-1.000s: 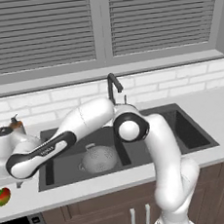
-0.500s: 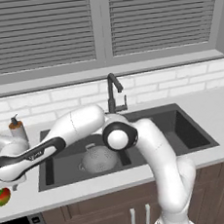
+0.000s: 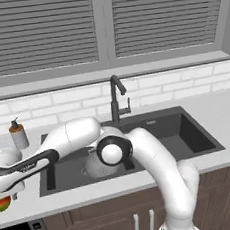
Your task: Put the colander in the sink, put the mango, tangerine in the colander, and turn on the sink faucet and pour water over the colander.
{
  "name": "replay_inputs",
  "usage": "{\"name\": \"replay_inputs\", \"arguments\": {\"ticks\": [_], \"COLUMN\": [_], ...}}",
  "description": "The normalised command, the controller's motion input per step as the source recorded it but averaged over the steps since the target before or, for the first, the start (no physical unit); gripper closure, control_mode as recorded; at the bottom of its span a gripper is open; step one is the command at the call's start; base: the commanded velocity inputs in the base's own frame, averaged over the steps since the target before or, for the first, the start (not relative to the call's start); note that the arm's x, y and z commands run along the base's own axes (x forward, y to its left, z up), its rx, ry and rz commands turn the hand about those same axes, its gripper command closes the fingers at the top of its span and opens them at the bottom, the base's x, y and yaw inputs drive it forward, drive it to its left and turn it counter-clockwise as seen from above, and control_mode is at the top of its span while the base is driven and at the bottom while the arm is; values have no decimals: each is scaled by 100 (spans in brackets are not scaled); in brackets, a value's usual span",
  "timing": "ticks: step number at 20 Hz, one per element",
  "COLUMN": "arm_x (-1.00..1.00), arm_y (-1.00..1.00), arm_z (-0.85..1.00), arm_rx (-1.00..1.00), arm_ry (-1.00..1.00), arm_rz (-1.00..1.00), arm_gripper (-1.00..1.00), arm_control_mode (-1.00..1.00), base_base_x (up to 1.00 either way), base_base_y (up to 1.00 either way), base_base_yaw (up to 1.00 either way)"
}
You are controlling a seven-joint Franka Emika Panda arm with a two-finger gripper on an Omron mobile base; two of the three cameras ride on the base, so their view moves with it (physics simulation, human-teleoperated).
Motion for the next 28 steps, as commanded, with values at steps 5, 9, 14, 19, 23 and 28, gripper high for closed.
{"name": "replay_inputs", "arguments": {"ticks": [5, 9, 14, 19, 23, 28], "arm_x": [31, 37, 30, -1, -31, -43], "arm_y": [0, 1, 13, 12, 0, 0], "arm_z": [-30, -17, -20, -31, -27, -15], "arm_rx": [0, 0, 0, 0, 0, 0], "arm_ry": [0, 0, 0, 0, 0, 0], "arm_rz": [0, 2, 2, 1, 0, 0], "arm_gripper": [-100, -100, -100, -100, -100, 100], "arm_control_mode": [-100, -100, -100, -100, -100, -100], "base_base_x": [0, 0, 0, 0, 0, 0], "base_base_y": [0, 0, 0, 0, 0, 0], "base_base_yaw": [0, 0, 0, 0, 0, 0]}}
